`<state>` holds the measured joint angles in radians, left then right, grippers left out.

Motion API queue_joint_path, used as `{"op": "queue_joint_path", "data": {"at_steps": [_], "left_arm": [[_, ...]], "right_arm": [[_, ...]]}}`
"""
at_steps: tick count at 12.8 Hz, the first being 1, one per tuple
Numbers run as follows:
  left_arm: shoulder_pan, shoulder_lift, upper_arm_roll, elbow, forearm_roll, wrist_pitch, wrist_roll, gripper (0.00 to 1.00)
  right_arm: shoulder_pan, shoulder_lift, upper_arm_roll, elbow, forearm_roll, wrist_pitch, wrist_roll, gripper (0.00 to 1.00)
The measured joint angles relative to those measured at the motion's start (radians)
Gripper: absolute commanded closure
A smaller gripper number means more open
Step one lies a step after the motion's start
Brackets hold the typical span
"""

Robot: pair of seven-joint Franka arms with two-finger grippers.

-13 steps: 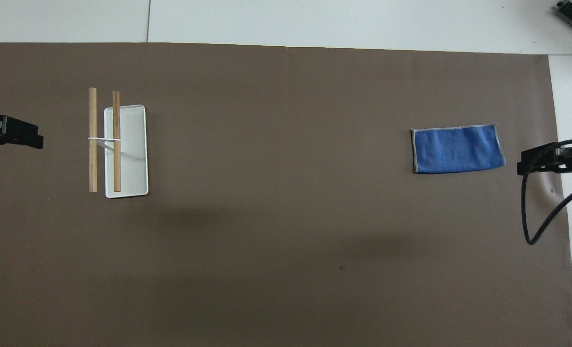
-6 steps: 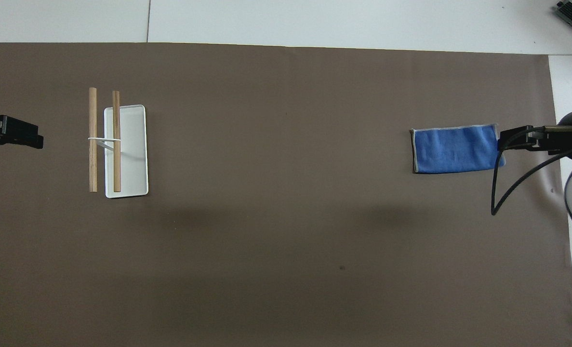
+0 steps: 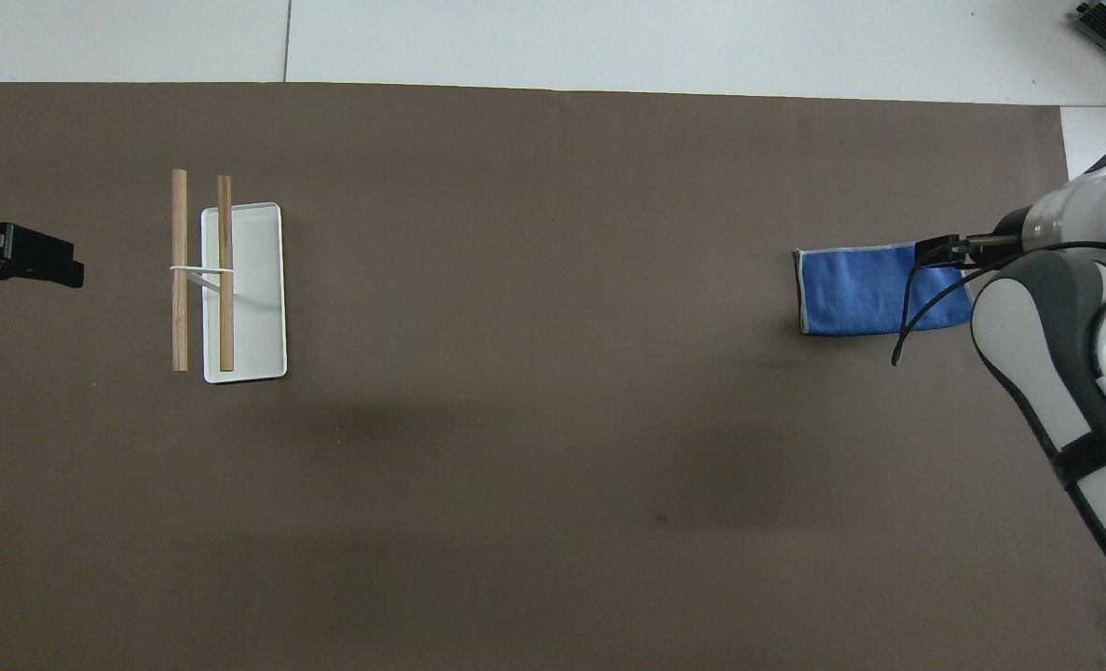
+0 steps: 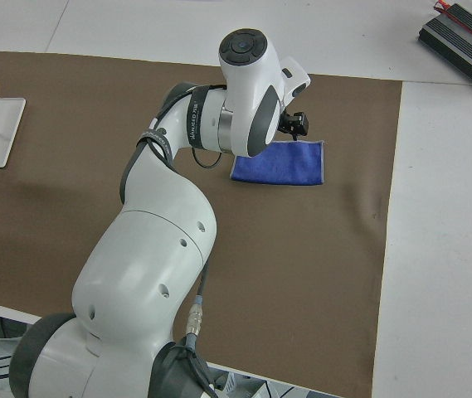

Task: Right arm passes towel to left arm to hang
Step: 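Reach the right gripper down onto the blue towel's near edge and grasp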

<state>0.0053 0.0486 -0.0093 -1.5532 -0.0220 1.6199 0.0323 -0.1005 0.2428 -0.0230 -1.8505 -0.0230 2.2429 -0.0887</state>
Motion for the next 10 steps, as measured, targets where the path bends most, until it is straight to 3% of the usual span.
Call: {"op": "queue_joint_path", "data": {"at_steps": [6,10], "left_arm": [[0.000,0.000,0.000,0.000,0.000,0.000,0.000,0.00],[0.000,0.000,0.000,0.000,0.000,0.000,0.000,0.00]], "right_arm": [[-0.025,0.132,0.000,-0.065,0.000,0.218,0.000,0.00],[-0.022,0.200,0.001,-0.065,0.000,0.282,-0.002,0.00]]}}
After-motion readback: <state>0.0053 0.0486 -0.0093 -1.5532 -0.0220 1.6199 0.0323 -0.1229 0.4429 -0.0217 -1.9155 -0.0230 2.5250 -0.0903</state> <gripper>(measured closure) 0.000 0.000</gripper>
